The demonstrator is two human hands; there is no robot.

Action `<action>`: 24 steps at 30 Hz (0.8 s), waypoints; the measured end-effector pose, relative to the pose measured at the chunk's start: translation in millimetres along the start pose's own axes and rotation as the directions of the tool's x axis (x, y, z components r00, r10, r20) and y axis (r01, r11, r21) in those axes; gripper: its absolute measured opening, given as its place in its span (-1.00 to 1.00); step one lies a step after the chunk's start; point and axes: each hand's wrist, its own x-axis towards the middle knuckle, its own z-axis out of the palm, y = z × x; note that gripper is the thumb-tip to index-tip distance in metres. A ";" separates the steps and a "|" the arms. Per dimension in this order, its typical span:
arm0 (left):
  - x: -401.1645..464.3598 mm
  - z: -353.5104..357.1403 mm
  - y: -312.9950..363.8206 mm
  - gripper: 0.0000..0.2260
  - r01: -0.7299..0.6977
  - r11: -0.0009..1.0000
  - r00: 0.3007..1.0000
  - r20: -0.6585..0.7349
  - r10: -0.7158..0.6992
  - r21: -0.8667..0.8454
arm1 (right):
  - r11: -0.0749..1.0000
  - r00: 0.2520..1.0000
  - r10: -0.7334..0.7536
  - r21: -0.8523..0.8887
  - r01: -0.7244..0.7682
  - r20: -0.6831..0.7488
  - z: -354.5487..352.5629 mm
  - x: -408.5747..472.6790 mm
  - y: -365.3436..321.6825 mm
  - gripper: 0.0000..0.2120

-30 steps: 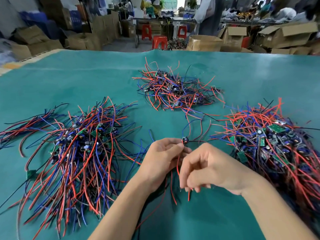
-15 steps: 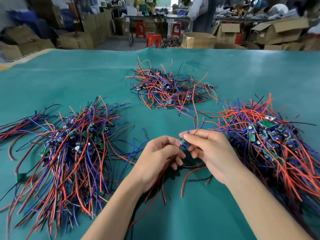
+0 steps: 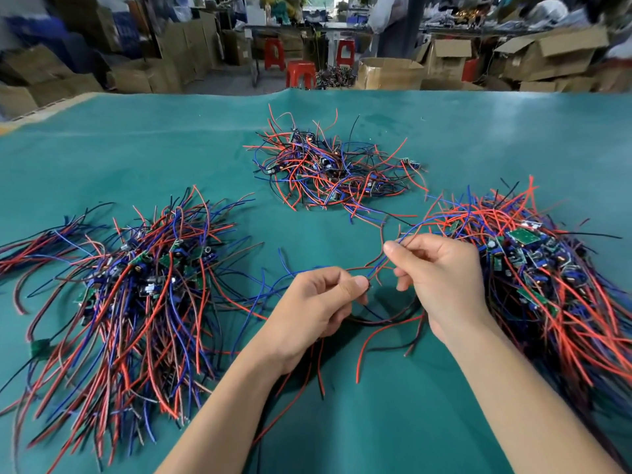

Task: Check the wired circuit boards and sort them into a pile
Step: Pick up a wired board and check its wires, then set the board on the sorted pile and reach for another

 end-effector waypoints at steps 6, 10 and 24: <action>-0.9 -1.8 -0.3 -0.72 -0.009 1.000 0.999 0.052 0.010 -0.011 | 0.989 0.971 -0.142 -0.059 0.133 -0.192 -11.0 6.1 -8.4 -0.86; -2.1 -2.1 -0.9 -0.77 -0.012 1.000 0.995 0.095 0.011 0.011 | 0.986 0.936 -0.167 -0.033 0.165 -0.309 -21.9 9.3 -15.4 -0.80; 2.6 -2.5 -3.6 -0.85 -0.035 0.971 0.994 -0.104 0.010 -0.237 | 0.994 0.941 0.087 -0.090 -0.060 0.328 23.0 -27.9 -15.3 -0.90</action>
